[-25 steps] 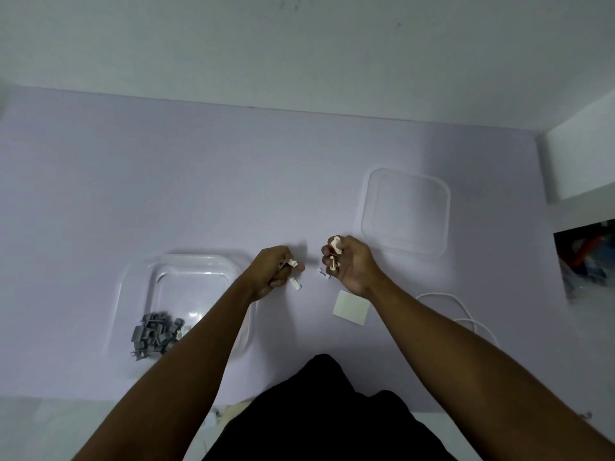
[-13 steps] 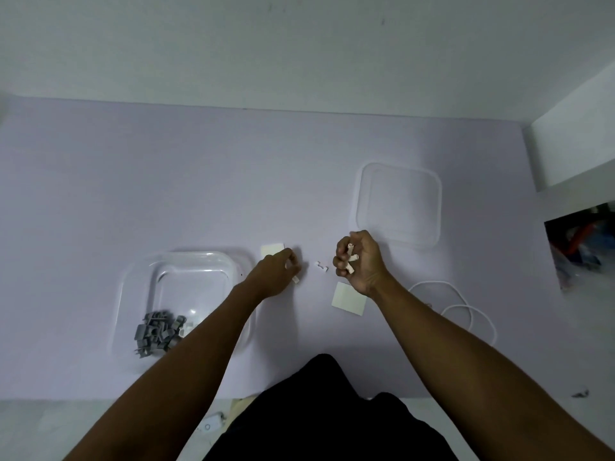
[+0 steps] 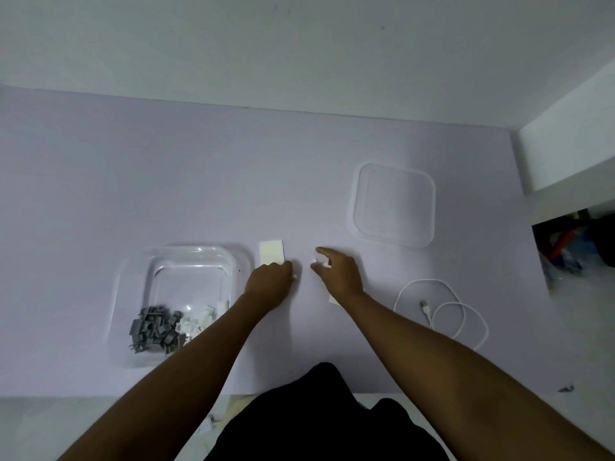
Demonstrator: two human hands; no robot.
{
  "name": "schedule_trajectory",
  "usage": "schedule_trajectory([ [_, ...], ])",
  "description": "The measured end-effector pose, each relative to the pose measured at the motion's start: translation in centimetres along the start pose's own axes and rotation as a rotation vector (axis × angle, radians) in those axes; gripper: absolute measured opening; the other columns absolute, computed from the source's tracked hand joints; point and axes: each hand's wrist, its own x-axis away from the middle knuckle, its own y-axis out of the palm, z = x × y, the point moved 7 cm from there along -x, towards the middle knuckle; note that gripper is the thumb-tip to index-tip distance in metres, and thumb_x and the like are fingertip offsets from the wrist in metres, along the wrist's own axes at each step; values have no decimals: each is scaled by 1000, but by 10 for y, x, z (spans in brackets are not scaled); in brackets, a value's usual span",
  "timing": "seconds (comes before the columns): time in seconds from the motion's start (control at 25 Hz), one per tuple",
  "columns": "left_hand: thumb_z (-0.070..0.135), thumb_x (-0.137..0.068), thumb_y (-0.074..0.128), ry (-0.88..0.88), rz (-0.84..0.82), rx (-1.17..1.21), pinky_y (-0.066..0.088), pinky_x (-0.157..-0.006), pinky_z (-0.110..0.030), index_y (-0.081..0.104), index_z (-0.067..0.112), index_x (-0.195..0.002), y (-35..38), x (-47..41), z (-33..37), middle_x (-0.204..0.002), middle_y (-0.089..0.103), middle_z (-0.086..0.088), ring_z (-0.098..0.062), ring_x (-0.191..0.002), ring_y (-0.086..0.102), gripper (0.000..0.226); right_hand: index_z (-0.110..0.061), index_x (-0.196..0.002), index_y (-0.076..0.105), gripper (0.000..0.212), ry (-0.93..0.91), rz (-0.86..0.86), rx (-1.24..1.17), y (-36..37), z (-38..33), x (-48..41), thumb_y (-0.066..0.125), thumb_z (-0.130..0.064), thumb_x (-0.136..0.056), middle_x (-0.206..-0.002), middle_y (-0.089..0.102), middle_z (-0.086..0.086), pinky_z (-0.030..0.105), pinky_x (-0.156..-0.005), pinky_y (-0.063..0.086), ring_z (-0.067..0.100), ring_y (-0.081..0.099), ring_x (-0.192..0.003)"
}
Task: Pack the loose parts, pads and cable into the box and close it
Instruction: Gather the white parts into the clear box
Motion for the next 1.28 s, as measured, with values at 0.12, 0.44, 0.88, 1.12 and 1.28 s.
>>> schedule_trajectory([
  [0.12, 37, -100, 42, 32, -8, 12, 49, -69, -37, 48, 13, -123, 11, 14, -4, -101, 70, -13, -35, -87, 67, 33, -18, -121, 70, 37, -47, -26, 94, 19, 3, 12, 75, -28, -85, -118, 73, 2, 33, -98, 52, 20, 67, -110],
  [0.44, 37, -94, 56, -22, 20, 90, 52, -74, -35, 64, 17, -106, 13, 11, -7, -99, 71, -10, -31, -87, 68, 25, -12, -87, 72, 10, 245, 72, -590, 10, 11, 18, 77, -20, -85, -72, 64, 0, 25, -49, 43, 11, 53, -53],
  [0.88, 30, -91, 57, -436, -257, 1378, 18, -47, -24, 48, 15, -64, 6, 13, 13, -51, 34, -3, -17, -46, 26, 32, -14, -65, 57, 41, 471, 9, -1126, -28, 44, 39, 53, -40, -95, -65, 60, 6, 24, -45, 16, 12, 37, -40],
  [1.12, 29, -89, 52, -539, -374, 1959, 12, -40, -23, 45, 20, -63, -8, 25, 27, -45, 25, 8, -9, -36, 20, 28, -13, -76, 73, 28, 86, 259, -311, -47, 49, 17, 71, -39, -88, -68, 68, -4, 31, -67, 51, 13, 62, -64],
  [1.28, 30, -90, 53, -541, -408, 1957, 13, -39, -23, 47, 18, -68, -14, 37, 23, -44, 25, 7, -8, -36, 20, 26, -22, -109, 75, 30, -44, 65, -101, -27, 39, 14, 79, -32, -81, -106, 76, -5, 25, -88, 52, 11, 69, -93],
])
